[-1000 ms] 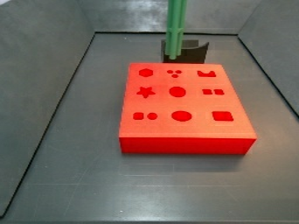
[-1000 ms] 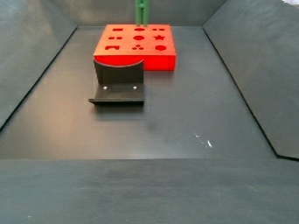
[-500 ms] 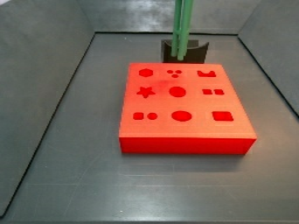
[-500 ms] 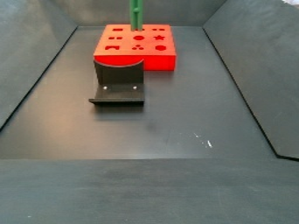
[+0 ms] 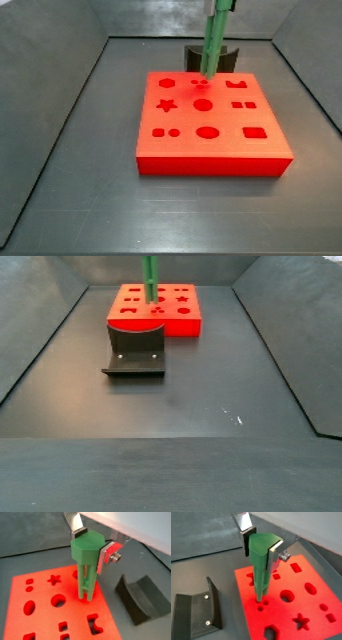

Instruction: Insert the 3 prong object.

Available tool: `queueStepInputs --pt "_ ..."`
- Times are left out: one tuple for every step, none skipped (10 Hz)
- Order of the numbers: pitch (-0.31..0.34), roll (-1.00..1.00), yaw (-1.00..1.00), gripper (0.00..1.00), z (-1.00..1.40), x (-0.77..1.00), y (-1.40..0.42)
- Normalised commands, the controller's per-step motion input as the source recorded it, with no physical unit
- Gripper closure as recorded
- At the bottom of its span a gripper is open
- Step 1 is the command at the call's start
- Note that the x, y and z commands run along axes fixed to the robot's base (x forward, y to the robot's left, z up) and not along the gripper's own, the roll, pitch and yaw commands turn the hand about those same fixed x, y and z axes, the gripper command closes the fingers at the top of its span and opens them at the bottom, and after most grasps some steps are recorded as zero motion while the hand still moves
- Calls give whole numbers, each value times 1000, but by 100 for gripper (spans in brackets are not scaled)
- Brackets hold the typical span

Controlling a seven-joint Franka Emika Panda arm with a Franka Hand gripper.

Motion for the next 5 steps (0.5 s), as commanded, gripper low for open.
queueStepInputs --pt "41 0 -40 100 -166 0 263" --pt "9 -19 0 100 -146 -6 3" --pt "4 -21 0 100 -100 -117 -91" --pt "0 -60 57 100 -34 0 -206" --pt "0 -33 29 100 -100 -66 -91"
